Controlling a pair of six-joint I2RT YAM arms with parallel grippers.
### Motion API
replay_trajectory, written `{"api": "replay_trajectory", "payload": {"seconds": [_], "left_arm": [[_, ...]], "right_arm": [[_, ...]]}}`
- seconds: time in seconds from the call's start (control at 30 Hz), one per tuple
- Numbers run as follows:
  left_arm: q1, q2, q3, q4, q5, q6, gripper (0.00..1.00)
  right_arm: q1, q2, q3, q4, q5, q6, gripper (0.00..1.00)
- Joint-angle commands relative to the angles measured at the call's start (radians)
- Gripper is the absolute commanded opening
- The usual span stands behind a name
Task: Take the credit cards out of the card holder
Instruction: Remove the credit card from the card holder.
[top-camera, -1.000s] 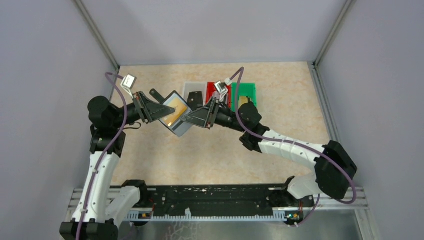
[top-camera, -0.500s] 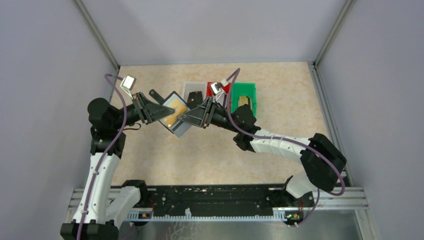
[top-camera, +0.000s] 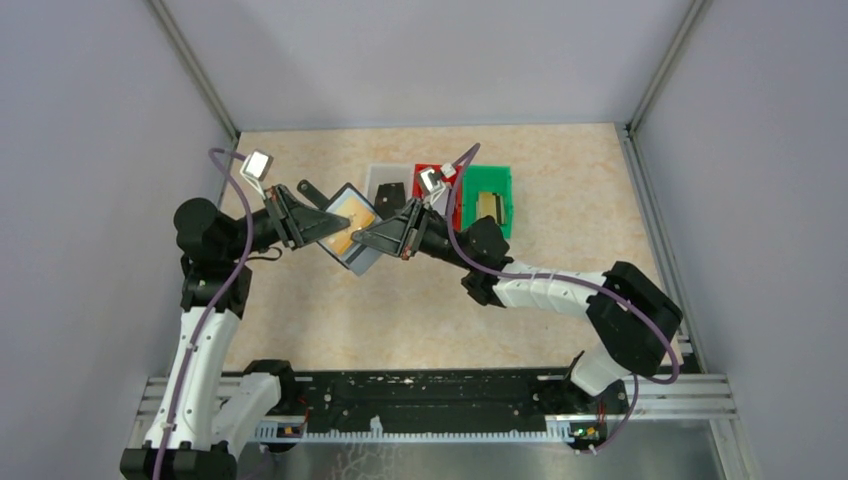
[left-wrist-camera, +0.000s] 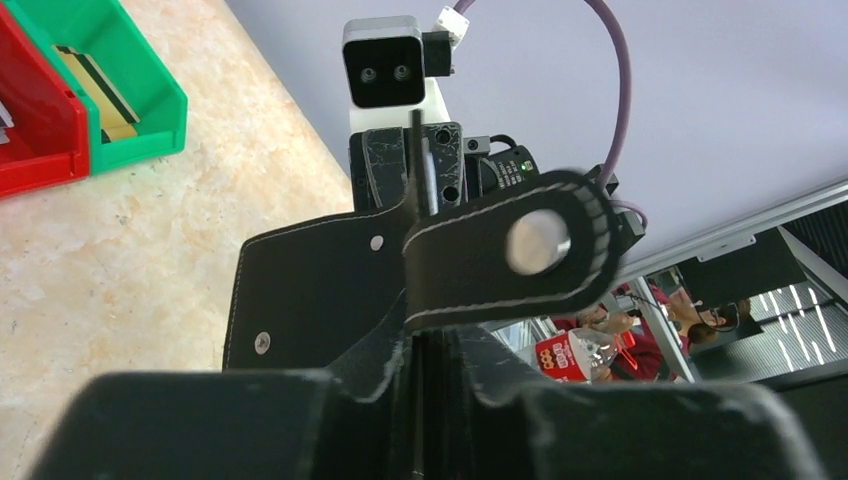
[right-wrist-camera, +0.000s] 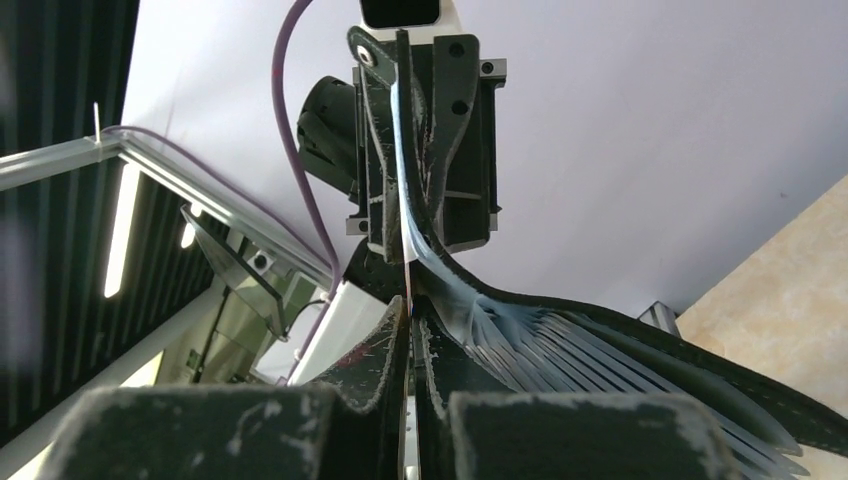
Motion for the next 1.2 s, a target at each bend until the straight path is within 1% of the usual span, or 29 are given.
{"api": "replay_trajectory", "payload": {"seconds": [0.0,0.1,0.17,0.23,0.33,0.4,0.5,0.63,0.73,1.0,1.17], "left_arm": [[0.003,-0.007,0.016,0.067,0.01,-0.035,0.25],[0.004,0.003,0.017,0.111,0.013,-0.068,0.26],[0.003,0.007,0.015,0.124,0.015,-0.084,0.25],[0.005,0.008,0.016,0.124,0.016,-0.081,0.21],[0.003,0.005,0.018,0.12,0.015,-0.079,0.11],[0.004,0.003,0.022,0.116,0.013,-0.079,0.07],[0.004,0.001,0.031,0.11,0.012,-0.08,0.08],[0.005,0.003,0.039,0.109,0.009,-0.086,0.1],[0.005,0.002,0.042,0.107,0.008,-0.092,0.17],[0.005,0.005,0.055,0.109,0.007,-0.099,0.18],[0.005,0.008,0.055,0.109,0.007,-0.101,0.16]], "right_arm": [[0.009,-0.016,-0.016,0.149,0.026,0.016,0.0],[0.01,-0.02,-0.026,0.123,0.023,0.004,0.0],[0.01,-0.026,-0.035,0.11,0.025,-0.005,0.0],[0.01,-0.033,-0.045,0.103,0.032,-0.012,0.0],[0.01,-0.037,-0.052,0.099,0.035,-0.016,0.0],[0.01,-0.04,-0.057,0.101,0.033,-0.018,0.0],[0.01,-0.05,-0.071,0.1,0.036,-0.021,0.0],[0.01,-0.063,-0.092,0.101,0.042,-0.024,0.0],[0.012,-0.072,-0.102,0.096,0.048,-0.029,0.0],[0.02,-0.071,-0.095,0.077,0.05,-0.042,0.0],[0.021,-0.075,-0.107,0.081,0.052,-0.042,0.0]]}}
